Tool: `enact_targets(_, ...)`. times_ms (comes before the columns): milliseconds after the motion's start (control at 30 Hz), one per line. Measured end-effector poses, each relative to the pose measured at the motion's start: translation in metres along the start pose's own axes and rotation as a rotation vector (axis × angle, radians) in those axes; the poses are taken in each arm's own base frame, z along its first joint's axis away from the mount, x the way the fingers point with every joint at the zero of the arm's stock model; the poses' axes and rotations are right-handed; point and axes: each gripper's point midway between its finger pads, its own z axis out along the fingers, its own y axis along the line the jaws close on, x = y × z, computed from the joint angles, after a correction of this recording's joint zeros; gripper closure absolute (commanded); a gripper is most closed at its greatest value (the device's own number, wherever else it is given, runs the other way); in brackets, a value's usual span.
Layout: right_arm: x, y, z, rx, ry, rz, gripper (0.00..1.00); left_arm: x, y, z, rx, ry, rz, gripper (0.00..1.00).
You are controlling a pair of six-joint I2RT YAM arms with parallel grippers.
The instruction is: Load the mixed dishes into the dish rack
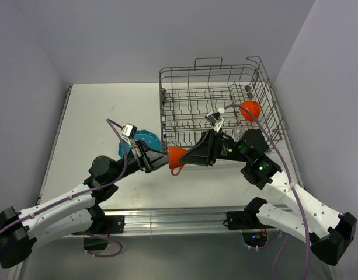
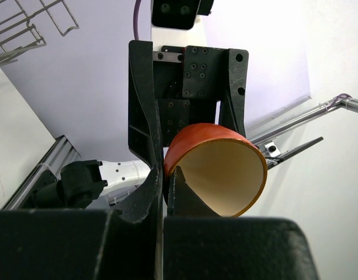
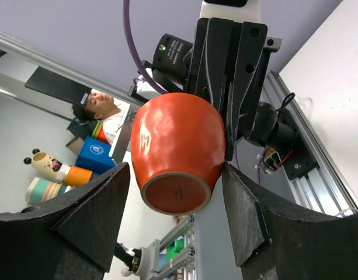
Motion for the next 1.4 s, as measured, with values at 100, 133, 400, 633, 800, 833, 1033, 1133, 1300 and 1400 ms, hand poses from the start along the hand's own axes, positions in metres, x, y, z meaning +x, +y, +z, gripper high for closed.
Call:
enact_targets(100, 0.0, -0.003, 0.002, 0.007, 0.003, 0.007, 0.3, 0.001, 0.003, 0.001, -0.006, 0.007, -0.005, 1.0)
enact_targets(133, 0.0, -0.004, 0.002, 0.009, 0.005, 0.01, 0.3, 0.002, 0.003, 0.001, -0.007, 0.007, -0.005, 1.0)
enact_targets(400, -0.002, -0.005, 0.005, 0.0, 0.01, 0.011, 0.33, 0.001, 0.003, 0.002, -0.004, 0.005, -0.003, 1.0)
enact_targets(633, -0.003, -0.004, 0.005, -0.004, 0.009, 0.006, 0.67, 0.0, 0.003, 0.003, 0.003, 0.004, -0.003, 1.0)
enact_targets(800, -0.004, -0.006, 0.004, 0.003, 0.006, 0.0, 1.0, 0.0, 0.006, 0.005, 0.003, 0.008, -0.001, 0.64)
enact_targets(833, -0.004, -0.006, 0.004, 0.004, 0.007, -0.003, 1.0, 0.0, 0.007, 0.005, 0.003, 0.012, -0.003, 0.56)
enact_targets(1033, -0.001, -0.013, 0.007, 0.022, 0.022, 0.005, 1.0, 0.018, 0.022, 0.0, -0.026, 0.084, -0.027, 0.13)
enact_targets(1133, 0.0, -0.014, 0.006, 0.026, 0.025, 0.002, 1.0, 0.021, 0.024, -0.002, -0.033, 0.095, -0.018, 0.01)
enact_targets(1300, 0.002, -0.015, 0.005, 0.032, 0.031, -0.003, 1.0, 0.021, 0.022, -0.007, -0.046, 0.096, 0.01, 0.01)
enact_targets(1400, 0.002, -0.017, 0.004, 0.042, 0.03, -0.007, 1.0, 0.019, 0.023, -0.014, -0.071, 0.085, 0.039, 0.01)
